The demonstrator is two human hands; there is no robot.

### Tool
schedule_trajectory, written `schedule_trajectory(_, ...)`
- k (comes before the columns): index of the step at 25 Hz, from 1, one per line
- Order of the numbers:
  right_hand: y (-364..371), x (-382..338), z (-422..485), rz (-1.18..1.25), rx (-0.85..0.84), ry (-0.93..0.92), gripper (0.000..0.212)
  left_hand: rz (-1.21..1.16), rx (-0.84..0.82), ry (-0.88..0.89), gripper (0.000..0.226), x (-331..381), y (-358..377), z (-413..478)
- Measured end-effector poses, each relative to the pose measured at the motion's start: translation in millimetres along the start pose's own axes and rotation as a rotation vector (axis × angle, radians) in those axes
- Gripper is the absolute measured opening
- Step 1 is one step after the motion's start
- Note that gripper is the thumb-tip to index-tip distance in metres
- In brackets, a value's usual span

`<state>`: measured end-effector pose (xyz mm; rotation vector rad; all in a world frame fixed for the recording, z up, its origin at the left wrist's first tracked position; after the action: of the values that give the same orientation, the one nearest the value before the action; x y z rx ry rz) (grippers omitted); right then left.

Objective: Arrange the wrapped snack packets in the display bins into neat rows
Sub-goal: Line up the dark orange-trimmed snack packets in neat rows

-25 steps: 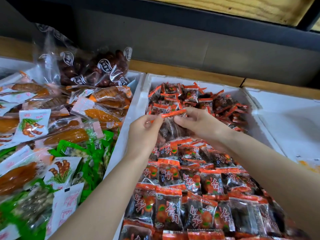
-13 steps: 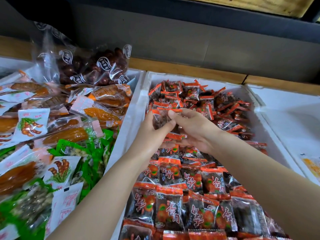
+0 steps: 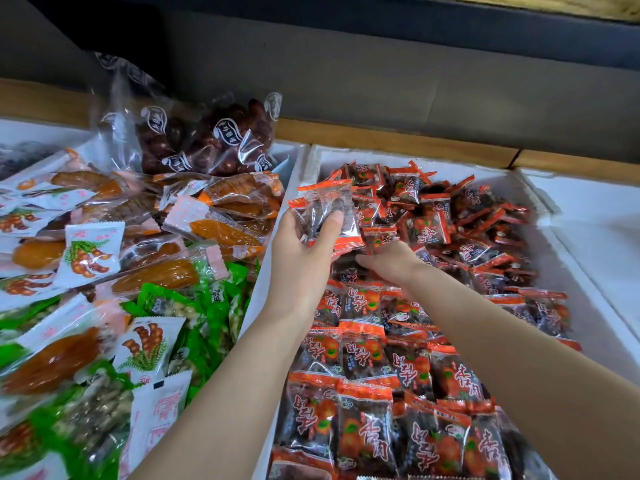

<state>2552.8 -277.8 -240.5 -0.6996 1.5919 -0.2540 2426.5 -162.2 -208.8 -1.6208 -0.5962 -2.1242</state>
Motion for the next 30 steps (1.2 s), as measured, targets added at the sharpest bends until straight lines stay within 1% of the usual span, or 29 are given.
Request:
schedule_trajectory(1,1.1,-2.3,4.9,0.032,0.028,-0.006,0.040,-0.004,0.009,0.000,0.028,-1.6,-0.5,1.1)
schedule_trajectory(3,-2.3,-3.7,9.9,0.148,0.075,-0.012,0.034,-0.010,0.024,-0.009,0.047,-5.4,-1.1,2.7)
schedule_trajectory(4,-5.7,-3.3,10.8,0.197,0.097,-0.018,0.030,-0.009,0.030,-0.024,0.061,-7.3,-1.5,3.4)
schedule_trajectory(6,-18.5,-3.1,7.9,0.195,0.145,-0.041,0.024,-0.024,0.026,-0.065,0.082,-13.8,-0.9,5.4)
schedule_trajectory(8,-40.3,-6.5,0.8,0.169,0.243,-0.111,0.026,-0.029,0.012,-0.084,0.089,-16.5,0.8,6.5)
schedule_trajectory(10,-62.6,-14.0,-16.6,0.285,0.319,-0.205,0.029,0.029,0.002,-0.083,0.084,-17.4,1.7,5.9)
schedule_trajectory(11,-71.2,-17.6,-28.1,0.374,0.325,-0.268,0.025,0.076,0.007,-0.079,0.078,-18.1,1.1,5.5)
schedule_trajectory(12,-76.9,-21.1,-40.9,0.445,0.295,-0.333,0.019,0.133,0.007,-0.078,0.074,-19.1,1.4,5.4)
schedule_trajectory(13,-78.0,-24.6,-54.3,0.481,0.229,-0.389,0.014,0.173,-0.005,-0.097,0.075,-20.0,2.3,5.0)
schedule_trajectory(15,-71.0,-28.5,-74.0,0.439,0.076,-0.457,0.012,0.167,-0.060,-0.175,0.093,-22.8,6.8,2.7)
schedule_trajectory(16,-68.2,-27.7,-78.2,0.400,0.035,-0.461,0.013,0.145,-0.092,-0.220,0.098,-27.7,8.9,3.0)
schedule_trajectory(17,-66.6,-26.2,-79.3,0.380,0.014,-0.449,0.014,0.110,-0.125,-0.251,0.096,-27.8,12.2,0.9)
schedule_trajectory(19,-65.9,-24.0,-77.1,0.342,-0.025,-0.427,0.015,0.078,-0.200,-0.272,0.073,-25.4,19.0,-3.2)
schedule_trajectory(21,-64.2,-24.3,-76.2,0.285,-0.060,-0.419,0.018,0.125,-0.286,-0.250,0.048,-20.8,25.8,-8.5)
schedule_trajectory(22,-63.3,-24.5,-76.1,0.267,-0.066,-0.418,0.018,0.160,-0.332,-0.239,0.042,-20.5,28.6,-10.9)
schedule_trajectory(25,-59.1,-29.7,-79.5,0.246,-0.045,-0.447,0.018,0.202,-0.449,-0.181,0.043,-11.2,33.3,-20.6)
schedule_trajectory(27,-57.7,-36.7,-83.3,0.296,-0.050,-0.483,0.019,0.219,-0.439,-0.065,0.025,-2.1,33.9,-22.2)
schedule_trajectory(28,-59.6,-39.0,-81.4,0.361,-0.054,-0.483,0.018,0.226,-0.383,-0.019,0.022,-0.4,31.0,-19.4)
schedule_trajectory(30,-67.6,-35.5,-66.9,0.459,-0.021,-0.440,0.015,0.217,-0.246,-0.003,0.028,3.1,23.0,-14.8)
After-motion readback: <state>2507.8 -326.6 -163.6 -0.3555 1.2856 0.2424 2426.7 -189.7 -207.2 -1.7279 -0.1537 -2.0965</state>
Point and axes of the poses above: each hand's wrist, its own z-axis towards the middle knuckle, its own y-axis out of the palm, x = y × z, the point moved 6 cm from there along z, towards the middle knuckle, and after that the axes turned 9 degrees about z, right-handed, at the moved point
